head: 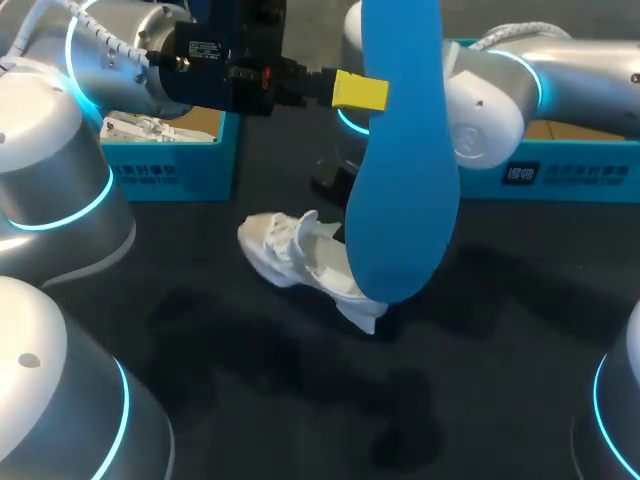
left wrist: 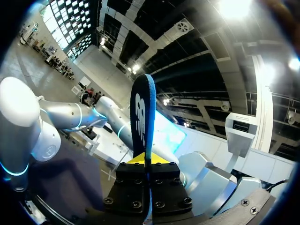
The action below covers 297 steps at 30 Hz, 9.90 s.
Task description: Take the shoe out of the shoebox, open the shoe tongue, remove and reinsert the insole, then place the shoe into the shoebox
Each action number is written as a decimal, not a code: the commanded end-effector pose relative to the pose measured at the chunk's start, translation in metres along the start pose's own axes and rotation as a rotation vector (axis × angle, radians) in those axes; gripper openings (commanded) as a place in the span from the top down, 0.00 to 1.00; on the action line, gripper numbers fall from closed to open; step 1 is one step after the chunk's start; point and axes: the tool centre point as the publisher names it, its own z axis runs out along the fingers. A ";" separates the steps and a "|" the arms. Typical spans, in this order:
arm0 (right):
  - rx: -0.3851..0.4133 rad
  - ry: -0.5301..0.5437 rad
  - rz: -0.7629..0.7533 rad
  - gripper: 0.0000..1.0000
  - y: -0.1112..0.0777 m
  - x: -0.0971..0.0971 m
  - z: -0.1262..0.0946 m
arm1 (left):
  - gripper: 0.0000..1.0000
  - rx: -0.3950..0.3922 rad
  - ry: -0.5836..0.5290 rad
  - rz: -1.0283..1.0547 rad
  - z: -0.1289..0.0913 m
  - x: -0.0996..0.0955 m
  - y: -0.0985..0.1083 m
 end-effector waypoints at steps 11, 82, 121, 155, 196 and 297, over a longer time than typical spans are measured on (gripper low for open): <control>-0.319 0.291 1.039 1.00 0.001 0.028 0.004 | 1.00 0.001 0.002 0.001 0.000 0.000 0.000; -0.357 0.376 0.714 0.00 0.017 0.000 -0.009 | 1.00 0.001 0.002 0.001 0.000 0.000 0.000; -0.656 0.818 0.825 0.00 0.070 -0.077 -0.182 | 1.00 0.001 0.002 0.001 0.000 0.000 0.000; -0.734 1.015 0.828 0.00 0.066 -0.096 -0.222 | 1.00 -0.018 0.020 0.111 -0.011 -0.005 0.004; -0.734 1.015 0.828 0.00 0.066 -0.096 -0.222 | 1.00 -0.431 -0.477 1.230 -0.133 -0.115 0.010; -0.638 1.069 0.818 1.00 0.084 -0.063 -0.191 | 0.00 -1.085 -0.102 2.039 -0.200 -0.264 -0.022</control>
